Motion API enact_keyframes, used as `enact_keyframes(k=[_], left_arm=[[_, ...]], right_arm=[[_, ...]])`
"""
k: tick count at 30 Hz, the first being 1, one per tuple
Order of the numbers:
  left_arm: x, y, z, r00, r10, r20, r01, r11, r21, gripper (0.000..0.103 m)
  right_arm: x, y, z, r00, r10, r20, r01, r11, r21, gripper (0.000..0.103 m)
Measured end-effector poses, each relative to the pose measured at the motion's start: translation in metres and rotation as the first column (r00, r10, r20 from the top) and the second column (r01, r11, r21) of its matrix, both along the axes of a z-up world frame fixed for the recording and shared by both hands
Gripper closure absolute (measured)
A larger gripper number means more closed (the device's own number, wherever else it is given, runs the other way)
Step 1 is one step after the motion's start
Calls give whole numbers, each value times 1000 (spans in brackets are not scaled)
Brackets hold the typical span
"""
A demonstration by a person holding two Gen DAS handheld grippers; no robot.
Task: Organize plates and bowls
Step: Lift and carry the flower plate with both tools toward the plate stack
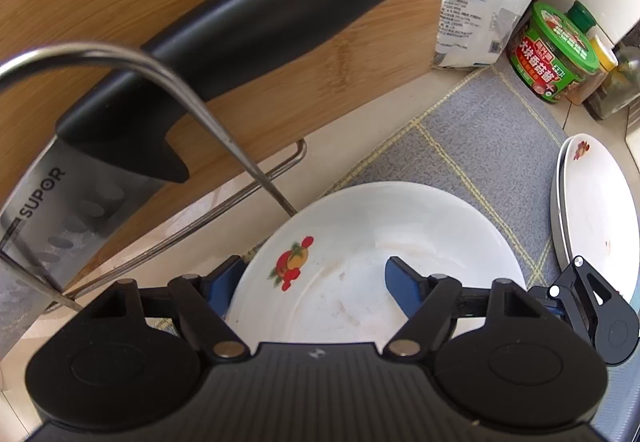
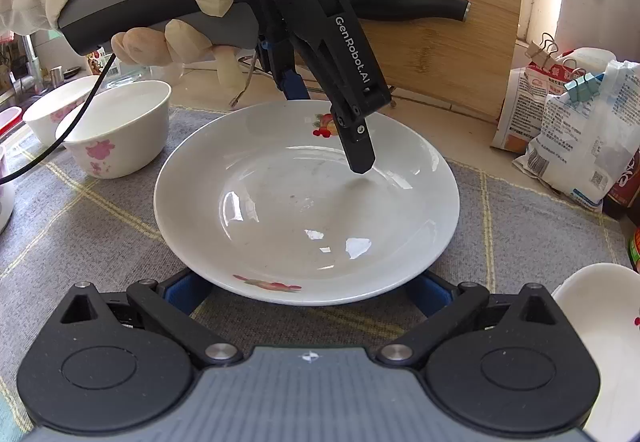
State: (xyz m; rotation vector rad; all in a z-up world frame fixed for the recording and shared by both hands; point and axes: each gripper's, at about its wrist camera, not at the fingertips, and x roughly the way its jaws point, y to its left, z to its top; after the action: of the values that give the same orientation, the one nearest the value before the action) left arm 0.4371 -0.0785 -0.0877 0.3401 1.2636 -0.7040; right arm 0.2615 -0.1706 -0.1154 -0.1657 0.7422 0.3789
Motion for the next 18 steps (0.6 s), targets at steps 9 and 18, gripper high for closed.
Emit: enact_keyframes(k=[9,18], left_arm=[[-2,0,0,1000,-1,6,1,1000,4,28],[-4,2,1,1000,-8,7,8,1000,1,28]], right_arm=[[4,2,2,1000,20,-9,-20,1000,-18,0],[5,2,2,1000,21,-20,-22,999,-24,0]])
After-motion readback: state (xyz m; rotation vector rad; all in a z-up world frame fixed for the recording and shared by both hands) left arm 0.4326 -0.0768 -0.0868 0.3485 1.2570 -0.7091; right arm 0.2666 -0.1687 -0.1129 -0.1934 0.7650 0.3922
